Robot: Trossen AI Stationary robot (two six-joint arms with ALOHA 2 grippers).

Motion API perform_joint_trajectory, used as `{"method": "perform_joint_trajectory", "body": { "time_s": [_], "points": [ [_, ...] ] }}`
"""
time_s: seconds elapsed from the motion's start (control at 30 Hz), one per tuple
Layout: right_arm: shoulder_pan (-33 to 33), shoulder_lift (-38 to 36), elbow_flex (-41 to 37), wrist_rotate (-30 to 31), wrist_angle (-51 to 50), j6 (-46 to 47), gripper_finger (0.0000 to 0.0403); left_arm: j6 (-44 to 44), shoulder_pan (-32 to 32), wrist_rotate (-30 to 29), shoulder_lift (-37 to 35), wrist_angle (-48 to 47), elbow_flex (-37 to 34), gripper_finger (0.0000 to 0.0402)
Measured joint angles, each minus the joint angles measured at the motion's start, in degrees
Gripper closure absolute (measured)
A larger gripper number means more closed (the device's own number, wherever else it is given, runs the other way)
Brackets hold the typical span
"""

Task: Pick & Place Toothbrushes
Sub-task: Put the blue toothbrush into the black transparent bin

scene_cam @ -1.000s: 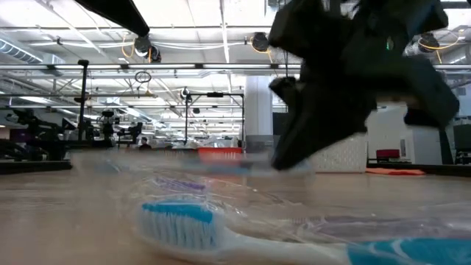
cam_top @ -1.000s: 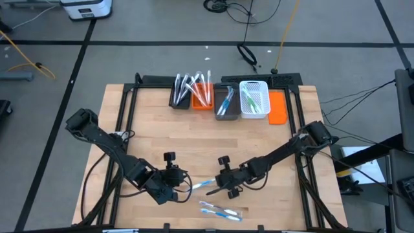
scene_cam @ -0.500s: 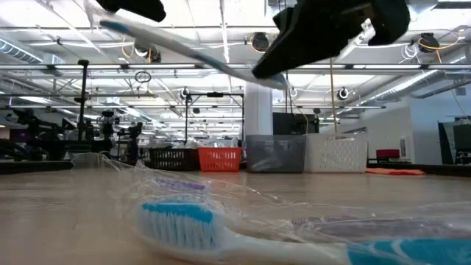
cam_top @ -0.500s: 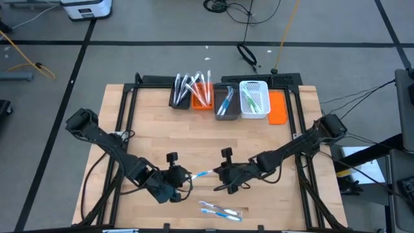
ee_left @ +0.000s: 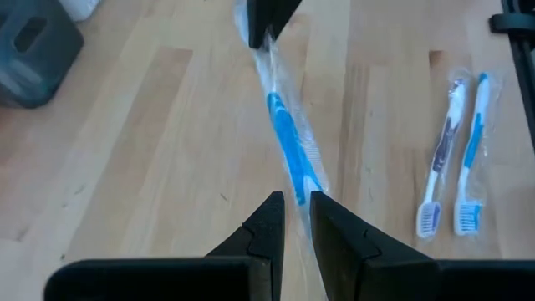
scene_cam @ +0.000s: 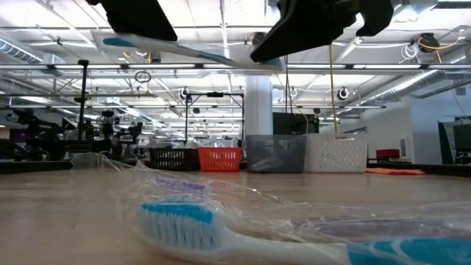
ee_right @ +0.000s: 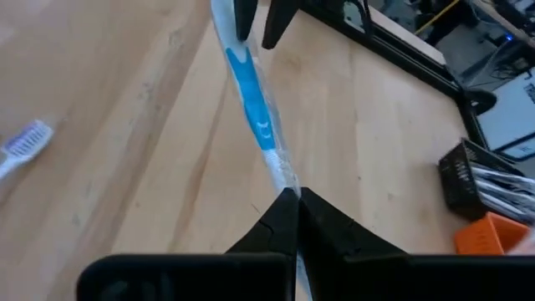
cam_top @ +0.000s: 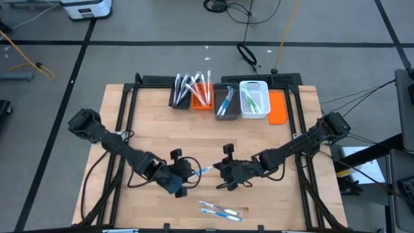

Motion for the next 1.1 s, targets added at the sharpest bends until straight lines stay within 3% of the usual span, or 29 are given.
{"method": "perform_joint_trajectory", "body": {
  "time_s": [0.27,0.7,0.83,1.1],
  "points": [
    [0.00,0.00,0.00,1.42,0.05,-0.18,0.0403,1.46,2.55,6.81,0.02,0.04,0.00,0.0339],
    [0.00,0.00,0.00,2.55,-0.20,-0.35,0.0403,5.56,7.73,12.98,0.02,-1.76,0.00,0.0339],
    [0.00,0.00,0.00,4.52,-0.58,-0.60,0.0403,6.09,9.77,18.69,0.02,-1.83,0.00,0.0339],
    [0.00,0.00,0.00,4.59,-0.40,-1.17,0.0403,7.47,12.61,23.88,-0.03,-2.73,0.00,0.0339]
  ]
}}
